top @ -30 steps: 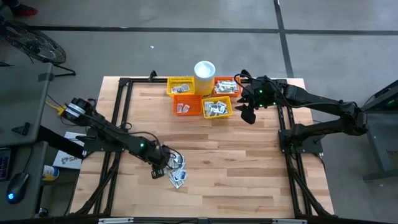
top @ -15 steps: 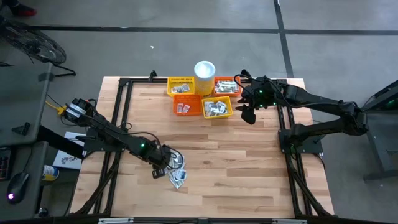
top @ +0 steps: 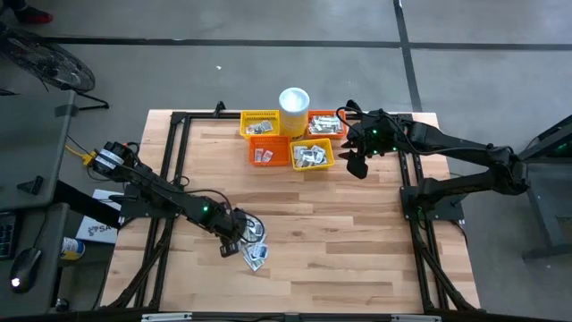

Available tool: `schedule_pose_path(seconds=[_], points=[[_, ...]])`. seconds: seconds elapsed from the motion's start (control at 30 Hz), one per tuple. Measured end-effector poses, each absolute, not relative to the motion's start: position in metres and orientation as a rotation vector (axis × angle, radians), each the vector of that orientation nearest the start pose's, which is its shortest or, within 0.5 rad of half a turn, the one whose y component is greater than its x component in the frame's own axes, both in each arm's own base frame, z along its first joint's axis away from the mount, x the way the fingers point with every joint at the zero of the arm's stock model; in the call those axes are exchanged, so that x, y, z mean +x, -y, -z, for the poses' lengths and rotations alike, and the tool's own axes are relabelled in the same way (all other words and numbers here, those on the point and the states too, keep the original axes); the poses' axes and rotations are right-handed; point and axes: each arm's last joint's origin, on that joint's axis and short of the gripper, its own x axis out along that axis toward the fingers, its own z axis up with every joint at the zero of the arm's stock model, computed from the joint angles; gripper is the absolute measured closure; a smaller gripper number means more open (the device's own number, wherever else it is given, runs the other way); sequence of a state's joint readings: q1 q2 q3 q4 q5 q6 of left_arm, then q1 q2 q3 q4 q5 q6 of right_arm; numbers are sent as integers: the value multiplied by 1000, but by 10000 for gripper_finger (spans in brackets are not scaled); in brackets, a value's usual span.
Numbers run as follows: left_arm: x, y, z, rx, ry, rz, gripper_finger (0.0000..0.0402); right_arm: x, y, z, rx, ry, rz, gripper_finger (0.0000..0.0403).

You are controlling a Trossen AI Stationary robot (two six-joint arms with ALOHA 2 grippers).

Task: Pick & Place First Aid Supplies
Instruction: Put the orange ointment pack into the bottom orange basket

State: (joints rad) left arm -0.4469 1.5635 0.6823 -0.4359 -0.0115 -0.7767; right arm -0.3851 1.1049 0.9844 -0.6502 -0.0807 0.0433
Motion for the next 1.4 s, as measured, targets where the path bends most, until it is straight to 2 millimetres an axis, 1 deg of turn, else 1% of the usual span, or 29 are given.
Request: schedule_pose_path(seconds=[0.17,0.23,0.37,0.53,0.63,0.77,0.9,1.0,1.13,1.4], points=[[219,104,-129,-415,-1320,-175,401,206,81,-302,220,-748,305,245],[216,103,-134,-434,-1316,-179,401,206,81,-302,217,-749,304,245],[206,99,-146,-442,-1366,-214,401,206,81,-302,210,-750,301,245],[202,97,-163,-469,-1383,-229,401,206,81,-302,203,-750,298,245],[203,98,-174,-487,-1346,-226,401,206,81,-302,203,-750,298,245],[207,97,-186,-506,-1255,-285,401,206,81,-302,203,-750,298,245],[217,91,-197,-527,-1175,-336,402,206,81,-302,203,-749,298,245],[226,80,-204,-511,-1119,-365,401,206,81,-302,202,-745,298,245],[236,60,-211,-486,-1082,-386,401,206,81,-302,202,-745,298,245],[255,8,-228,-419,-988,-421,401,206,81,-302,223,-742,307,245]])
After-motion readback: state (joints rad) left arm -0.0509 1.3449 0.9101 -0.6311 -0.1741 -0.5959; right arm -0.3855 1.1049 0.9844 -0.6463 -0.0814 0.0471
